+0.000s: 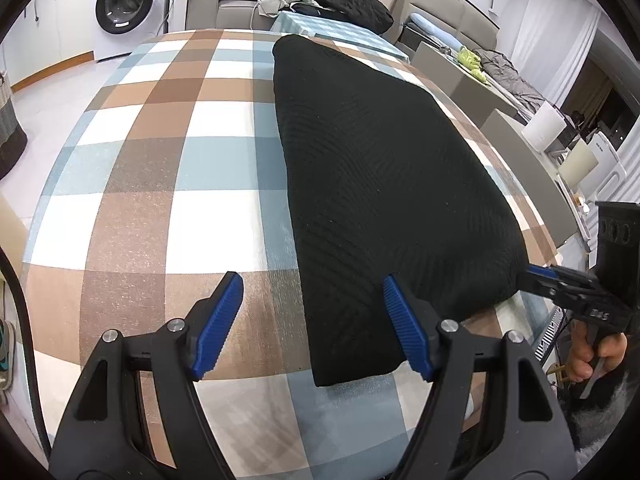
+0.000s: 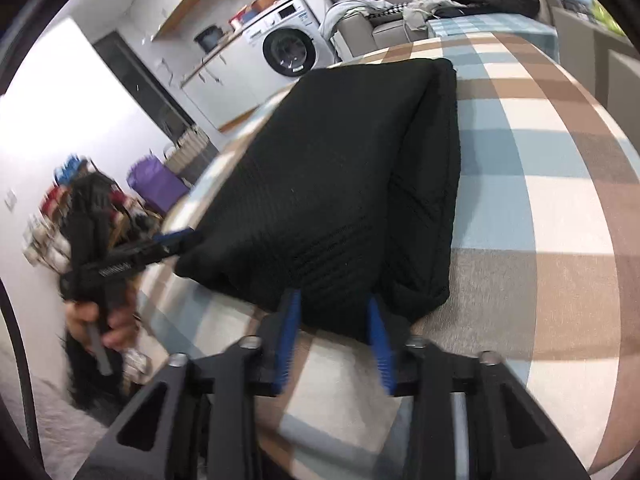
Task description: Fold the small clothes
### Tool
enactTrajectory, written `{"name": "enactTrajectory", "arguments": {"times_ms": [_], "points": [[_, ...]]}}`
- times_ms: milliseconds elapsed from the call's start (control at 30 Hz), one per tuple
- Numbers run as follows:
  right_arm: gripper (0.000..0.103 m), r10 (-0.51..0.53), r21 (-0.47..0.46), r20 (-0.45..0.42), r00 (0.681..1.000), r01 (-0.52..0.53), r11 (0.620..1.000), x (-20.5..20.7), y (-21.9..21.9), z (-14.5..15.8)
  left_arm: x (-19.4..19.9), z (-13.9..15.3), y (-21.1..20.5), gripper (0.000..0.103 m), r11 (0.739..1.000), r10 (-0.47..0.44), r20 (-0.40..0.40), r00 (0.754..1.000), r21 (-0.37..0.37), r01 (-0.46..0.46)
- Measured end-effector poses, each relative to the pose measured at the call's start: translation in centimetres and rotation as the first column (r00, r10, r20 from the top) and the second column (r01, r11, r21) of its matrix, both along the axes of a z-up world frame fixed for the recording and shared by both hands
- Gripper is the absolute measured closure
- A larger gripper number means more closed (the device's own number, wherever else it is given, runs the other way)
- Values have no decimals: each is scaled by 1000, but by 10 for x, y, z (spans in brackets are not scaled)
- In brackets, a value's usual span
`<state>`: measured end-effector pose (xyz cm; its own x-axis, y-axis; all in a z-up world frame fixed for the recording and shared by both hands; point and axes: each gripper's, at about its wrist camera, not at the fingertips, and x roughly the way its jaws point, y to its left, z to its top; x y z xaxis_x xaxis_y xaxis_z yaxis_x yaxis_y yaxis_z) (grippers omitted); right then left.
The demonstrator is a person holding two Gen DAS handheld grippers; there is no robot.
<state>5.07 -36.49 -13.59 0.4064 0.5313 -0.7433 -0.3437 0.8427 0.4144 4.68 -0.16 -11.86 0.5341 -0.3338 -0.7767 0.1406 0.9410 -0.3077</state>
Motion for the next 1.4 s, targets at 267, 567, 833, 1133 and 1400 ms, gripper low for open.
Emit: {"name": "enactTrajectory", "arguments": {"times_ms": [267,567,833,1133,1400], "points": [[99,17,-4,84,996,-16,1000,-11,-17,23,1,-7,-9,33,997,-32,6,999,77,31],[97,16,-64,-23,1000,-17,998,-10,-23,0,0,-5,-5,30,996,-35,13,999,80,34],[71,-71,80,43,997,67,995,4,-29,22,0,15,-15,30,998,-61,72,996,37,58],[96,-103,25,10,995,103,994,31,-8,3,5,8,-37,30,994,-104,55,993,45,101],[44,-150,28,5,989,150,988,18,-30,17,9,-1,-18,30,998,-63,20,998,14,63]]}}
